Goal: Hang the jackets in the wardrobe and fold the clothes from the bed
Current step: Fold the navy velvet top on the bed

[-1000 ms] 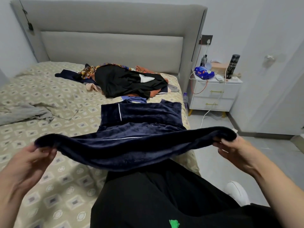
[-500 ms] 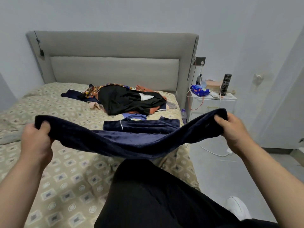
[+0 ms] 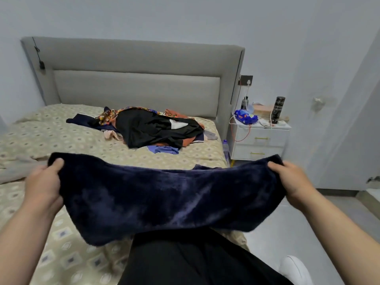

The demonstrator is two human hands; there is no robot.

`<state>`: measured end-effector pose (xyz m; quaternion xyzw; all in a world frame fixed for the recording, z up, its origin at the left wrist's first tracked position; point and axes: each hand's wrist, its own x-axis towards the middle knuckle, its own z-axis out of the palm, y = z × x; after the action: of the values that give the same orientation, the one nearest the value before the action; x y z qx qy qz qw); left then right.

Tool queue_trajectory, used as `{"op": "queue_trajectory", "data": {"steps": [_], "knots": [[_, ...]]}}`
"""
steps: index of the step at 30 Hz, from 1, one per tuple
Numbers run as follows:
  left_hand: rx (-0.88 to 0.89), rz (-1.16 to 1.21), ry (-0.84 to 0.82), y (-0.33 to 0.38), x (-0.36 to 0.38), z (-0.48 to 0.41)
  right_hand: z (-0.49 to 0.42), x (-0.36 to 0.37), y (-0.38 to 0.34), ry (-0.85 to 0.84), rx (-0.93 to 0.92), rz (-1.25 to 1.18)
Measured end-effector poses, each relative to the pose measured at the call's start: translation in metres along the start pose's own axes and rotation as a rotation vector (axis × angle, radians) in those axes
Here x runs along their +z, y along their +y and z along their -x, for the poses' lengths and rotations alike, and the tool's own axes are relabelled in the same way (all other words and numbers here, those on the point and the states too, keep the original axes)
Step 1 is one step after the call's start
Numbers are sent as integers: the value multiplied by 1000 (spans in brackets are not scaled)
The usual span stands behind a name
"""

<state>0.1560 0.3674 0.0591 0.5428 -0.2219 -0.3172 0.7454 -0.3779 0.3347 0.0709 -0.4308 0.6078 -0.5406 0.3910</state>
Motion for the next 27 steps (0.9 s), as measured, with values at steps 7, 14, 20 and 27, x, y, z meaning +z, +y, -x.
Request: {"op": "queue_trajectory", "data": {"steps": [7,14,20,27], "knots": [[-269,-200,-81,-70,-15,2,-27,25,61,-48,103,136],[-442,-465,-253,-125,-43,-26,-56,51,106,-321,297,305],[-252,-376,-78,-126,-11,-90,-118,84,93,-166,191,227],[-194,-440,-49,-124,60,-143,-205,135,81,-10,38,342]]}}
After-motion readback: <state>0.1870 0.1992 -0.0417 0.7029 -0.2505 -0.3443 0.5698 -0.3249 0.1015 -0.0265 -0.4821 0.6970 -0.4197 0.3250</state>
